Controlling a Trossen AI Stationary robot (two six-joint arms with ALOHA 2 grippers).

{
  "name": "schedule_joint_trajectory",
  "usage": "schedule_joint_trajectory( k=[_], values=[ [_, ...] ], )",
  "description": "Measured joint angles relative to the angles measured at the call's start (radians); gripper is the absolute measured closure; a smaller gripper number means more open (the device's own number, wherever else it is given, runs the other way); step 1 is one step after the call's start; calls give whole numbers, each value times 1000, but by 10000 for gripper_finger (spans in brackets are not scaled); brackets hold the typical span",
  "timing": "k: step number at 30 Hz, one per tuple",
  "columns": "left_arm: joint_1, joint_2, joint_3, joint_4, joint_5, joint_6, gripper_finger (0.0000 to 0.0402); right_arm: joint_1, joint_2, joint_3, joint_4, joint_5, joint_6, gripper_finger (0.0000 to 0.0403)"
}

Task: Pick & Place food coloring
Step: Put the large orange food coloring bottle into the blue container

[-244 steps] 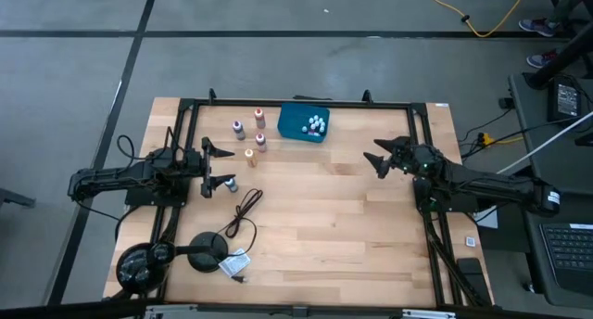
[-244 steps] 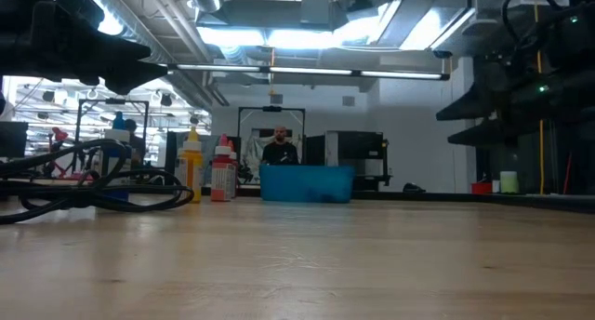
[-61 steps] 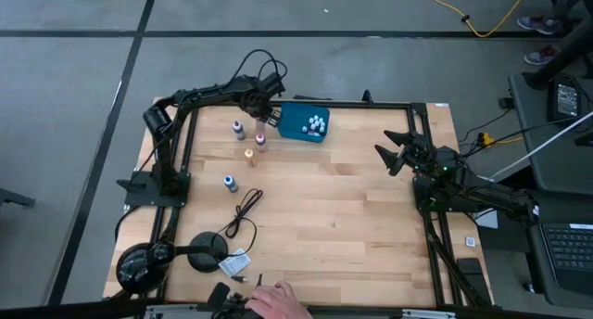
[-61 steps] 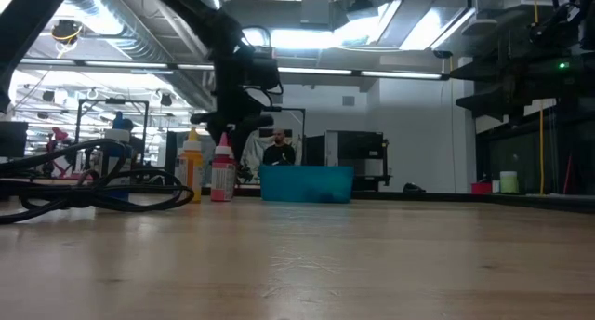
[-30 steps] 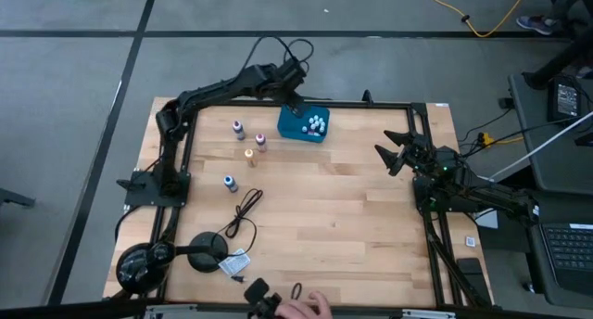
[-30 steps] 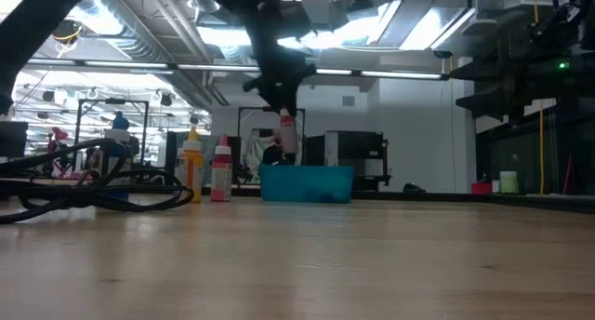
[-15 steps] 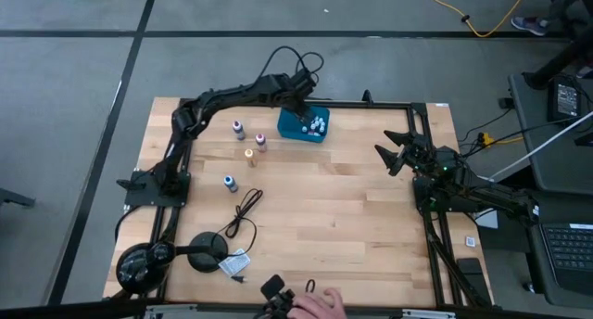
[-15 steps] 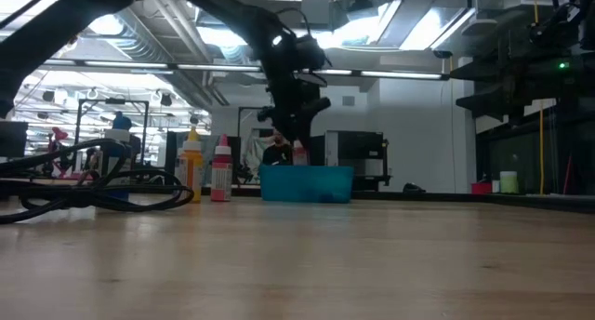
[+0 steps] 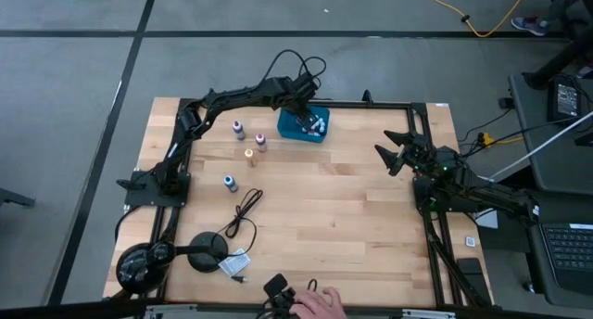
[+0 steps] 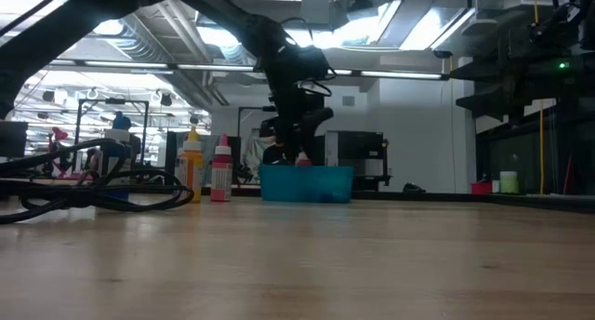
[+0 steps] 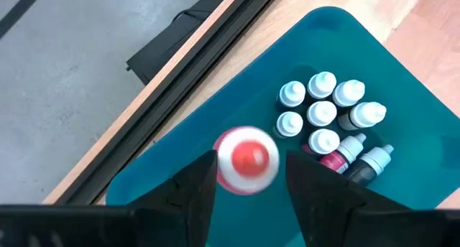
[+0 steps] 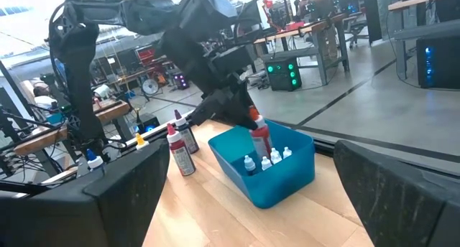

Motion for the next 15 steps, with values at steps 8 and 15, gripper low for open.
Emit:
schedule_joint_trajectory(
  k=[8, 15],
  values=[
    [0, -1, 0, -3, 20, 4, 204, 0, 0, 0, 0, 0, 1, 11],
    [2, -49, 0, -9, 96, -31, 142, 0, 0, 0, 0, 0, 0, 11]
  ],
)
